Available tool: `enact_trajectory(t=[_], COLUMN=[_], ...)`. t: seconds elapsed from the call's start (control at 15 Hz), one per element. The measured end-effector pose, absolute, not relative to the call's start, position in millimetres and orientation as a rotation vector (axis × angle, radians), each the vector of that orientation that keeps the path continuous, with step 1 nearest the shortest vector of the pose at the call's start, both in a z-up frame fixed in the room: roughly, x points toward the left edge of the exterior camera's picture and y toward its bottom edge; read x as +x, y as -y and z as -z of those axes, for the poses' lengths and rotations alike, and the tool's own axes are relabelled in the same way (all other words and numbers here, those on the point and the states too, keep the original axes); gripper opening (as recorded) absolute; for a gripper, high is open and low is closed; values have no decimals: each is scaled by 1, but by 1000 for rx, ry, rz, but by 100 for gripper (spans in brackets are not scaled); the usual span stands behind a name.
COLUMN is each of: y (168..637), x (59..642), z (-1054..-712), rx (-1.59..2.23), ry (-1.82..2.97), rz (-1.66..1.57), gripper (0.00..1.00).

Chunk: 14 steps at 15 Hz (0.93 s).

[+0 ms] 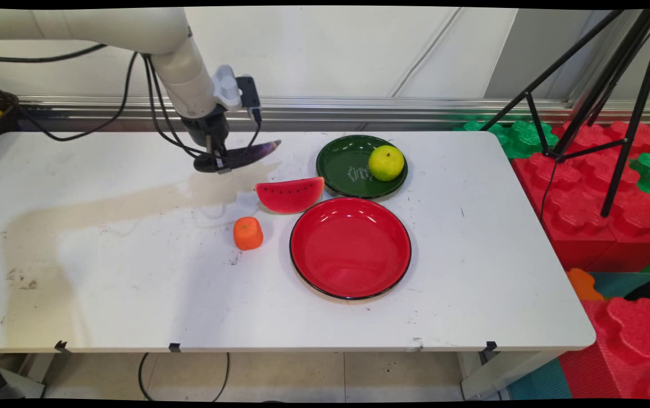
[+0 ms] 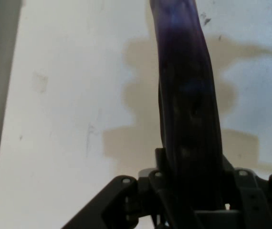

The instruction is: Place the picked object on the table

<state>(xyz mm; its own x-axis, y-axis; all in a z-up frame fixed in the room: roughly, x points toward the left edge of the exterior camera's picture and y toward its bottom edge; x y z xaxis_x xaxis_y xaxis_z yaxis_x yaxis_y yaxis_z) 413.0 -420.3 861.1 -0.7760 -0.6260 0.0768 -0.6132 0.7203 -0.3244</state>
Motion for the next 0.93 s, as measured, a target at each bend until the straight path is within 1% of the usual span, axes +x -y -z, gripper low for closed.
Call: enact_trajectory(t=[0.27,0.6,0.67,0.93], y=[435,447,448,454], x=[410,407,407,408], z=[-845,-833,-831,-825], rx=[-959,-882,-865,-778], ry=[-2913,-2953,-2960,-2996], rz=[485,455,449,431], gripper=[0,0,100,100])
